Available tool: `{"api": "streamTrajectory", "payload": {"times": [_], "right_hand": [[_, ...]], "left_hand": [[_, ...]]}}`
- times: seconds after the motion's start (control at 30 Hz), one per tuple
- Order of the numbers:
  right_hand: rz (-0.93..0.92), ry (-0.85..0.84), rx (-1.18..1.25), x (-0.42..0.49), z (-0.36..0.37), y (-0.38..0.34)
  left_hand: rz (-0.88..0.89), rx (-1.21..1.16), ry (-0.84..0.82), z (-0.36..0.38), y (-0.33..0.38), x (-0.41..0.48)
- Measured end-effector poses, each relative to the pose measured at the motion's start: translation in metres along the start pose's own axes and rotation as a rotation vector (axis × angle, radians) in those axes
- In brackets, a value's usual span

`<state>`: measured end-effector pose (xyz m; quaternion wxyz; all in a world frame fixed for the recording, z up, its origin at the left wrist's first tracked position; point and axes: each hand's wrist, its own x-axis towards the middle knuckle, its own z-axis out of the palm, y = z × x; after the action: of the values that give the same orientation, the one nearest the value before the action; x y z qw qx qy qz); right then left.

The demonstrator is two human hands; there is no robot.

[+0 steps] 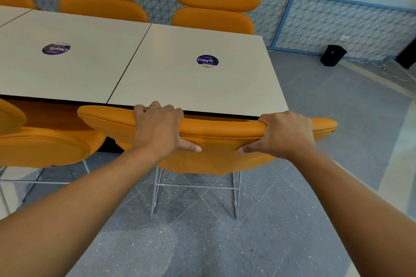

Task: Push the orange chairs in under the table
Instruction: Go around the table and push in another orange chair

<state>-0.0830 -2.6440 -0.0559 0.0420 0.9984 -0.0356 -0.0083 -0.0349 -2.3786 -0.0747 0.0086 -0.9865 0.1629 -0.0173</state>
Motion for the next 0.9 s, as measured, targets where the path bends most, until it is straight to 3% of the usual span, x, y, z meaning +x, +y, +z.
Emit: {"api": "streamTrajectory", "payload": {"times": [0.37, 0.5, 0.7, 0.9], "right_hand": [[-0.017, 0.123, 0.038, -0.014, 0.010, 0.000], [-0.035, 0.123, 0.023, -0.012, 0.011, 0.003], [-0.061, 0.100, 0.021, -0.013, 0.010, 0.004], [-0.075, 0.058, 0.221, -0.017, 0.003, -0.010]], "left_hand": [[-0.050, -0.012, 0.027, 0.002, 0.004, -0.008], [-0.084, -0.096, 0.118, 0.008, 0.007, -0.016], [-0.056, -0.287, 0.105, 0.005, 0.000, -0.028], [-0.079, -0.467, 0.184, -0.008, -0.002, -0.050]]}}
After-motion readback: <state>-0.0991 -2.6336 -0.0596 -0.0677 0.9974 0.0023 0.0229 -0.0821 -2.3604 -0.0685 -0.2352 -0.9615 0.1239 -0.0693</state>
